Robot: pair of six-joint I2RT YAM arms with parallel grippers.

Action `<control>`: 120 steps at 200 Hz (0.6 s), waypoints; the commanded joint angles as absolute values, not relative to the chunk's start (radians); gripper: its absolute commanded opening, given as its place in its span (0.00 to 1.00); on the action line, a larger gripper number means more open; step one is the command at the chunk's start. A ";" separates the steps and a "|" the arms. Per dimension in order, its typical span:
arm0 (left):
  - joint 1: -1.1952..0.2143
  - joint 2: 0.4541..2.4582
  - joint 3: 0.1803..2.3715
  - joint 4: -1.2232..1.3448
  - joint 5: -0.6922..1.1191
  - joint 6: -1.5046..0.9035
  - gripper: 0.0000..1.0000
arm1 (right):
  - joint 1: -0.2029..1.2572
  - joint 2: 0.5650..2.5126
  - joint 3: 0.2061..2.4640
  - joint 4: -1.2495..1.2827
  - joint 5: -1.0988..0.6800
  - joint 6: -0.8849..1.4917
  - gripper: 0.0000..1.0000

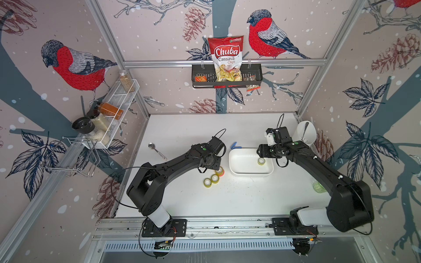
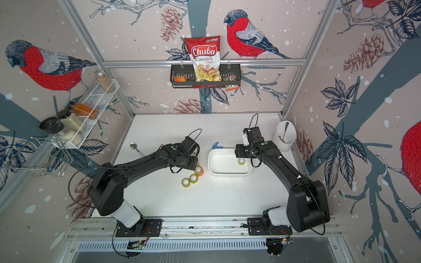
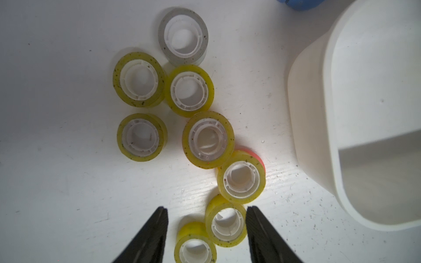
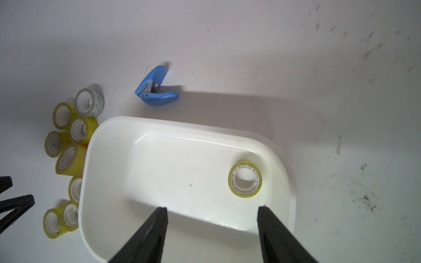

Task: Put the transparent tape into the storage box
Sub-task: Pick up the tape from the center of the board.

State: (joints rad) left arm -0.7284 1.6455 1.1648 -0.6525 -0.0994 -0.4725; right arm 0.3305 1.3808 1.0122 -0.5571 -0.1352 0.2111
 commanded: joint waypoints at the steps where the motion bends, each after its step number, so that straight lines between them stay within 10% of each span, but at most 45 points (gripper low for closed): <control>1: -0.726 1.676 1.182 -0.638 -0.098 -0.474 0.59 | 0.347 1.381 1.017 -0.564 -0.151 0.224 0.67; 120: -0.678 1.748 1.211 -0.623 -0.056 -0.634 0.58 | 0.362 1.393 1.005 -0.546 -0.172 0.233 0.64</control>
State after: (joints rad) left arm -0.6937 1.7260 1.2064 -0.6147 -0.0978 -0.5991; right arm 0.3634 1.3911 1.0039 -0.5564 -0.1589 0.2157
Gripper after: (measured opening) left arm 0.584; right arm 0.650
